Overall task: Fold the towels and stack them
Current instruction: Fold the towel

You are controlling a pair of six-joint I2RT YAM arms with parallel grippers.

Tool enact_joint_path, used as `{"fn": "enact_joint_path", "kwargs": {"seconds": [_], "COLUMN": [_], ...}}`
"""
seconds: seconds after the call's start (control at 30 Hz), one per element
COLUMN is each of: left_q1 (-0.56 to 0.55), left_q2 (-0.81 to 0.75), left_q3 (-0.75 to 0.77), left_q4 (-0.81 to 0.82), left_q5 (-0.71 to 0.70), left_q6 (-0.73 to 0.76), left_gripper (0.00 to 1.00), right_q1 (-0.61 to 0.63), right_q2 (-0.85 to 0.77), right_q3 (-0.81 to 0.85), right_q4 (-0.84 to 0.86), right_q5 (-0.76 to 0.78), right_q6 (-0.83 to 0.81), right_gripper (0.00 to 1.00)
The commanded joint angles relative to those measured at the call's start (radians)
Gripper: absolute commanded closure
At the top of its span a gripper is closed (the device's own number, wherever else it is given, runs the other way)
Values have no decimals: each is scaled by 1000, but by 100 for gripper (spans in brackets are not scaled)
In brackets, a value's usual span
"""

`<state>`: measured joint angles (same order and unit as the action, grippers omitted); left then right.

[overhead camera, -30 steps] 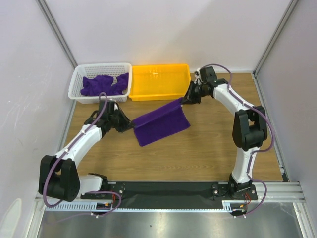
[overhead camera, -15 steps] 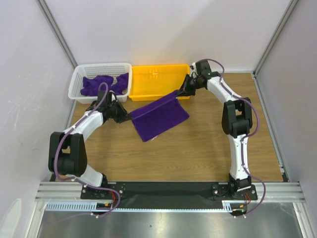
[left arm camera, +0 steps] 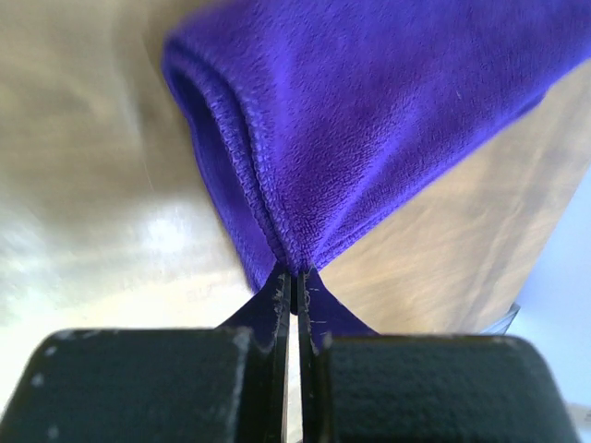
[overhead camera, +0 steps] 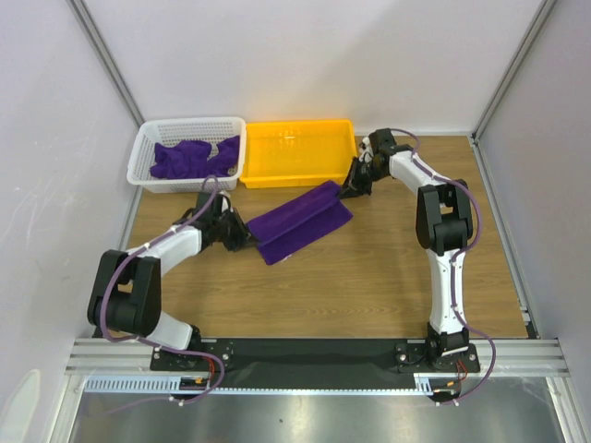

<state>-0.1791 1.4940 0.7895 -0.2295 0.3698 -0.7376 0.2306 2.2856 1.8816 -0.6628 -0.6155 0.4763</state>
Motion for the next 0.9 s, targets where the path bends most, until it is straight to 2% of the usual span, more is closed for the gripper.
{"fn": "enact_joint_path", "kwargs": {"seconds": [0.0, 0.33, 0.87], "left_q1": [-22, -34, -72], "left_q2": [-57, -86, -80], "left_q3": [-70, -145, -171], "left_q4": [28, 48, 73], "left_q5": [-25, -45, -35], "left_q6": [-42, -63, -95], "left_gripper": [100, 100, 99], "right_q1": [-31, -37, -54], "right_q2": [-90, -182, -178], "right_q3": [-53, -154, -202], "right_q4": [-27, -52, -89], "right_q5": [36, 82, 134], "right_q6": [-56, -54, -64], "right_gripper": [100, 100, 100]}}
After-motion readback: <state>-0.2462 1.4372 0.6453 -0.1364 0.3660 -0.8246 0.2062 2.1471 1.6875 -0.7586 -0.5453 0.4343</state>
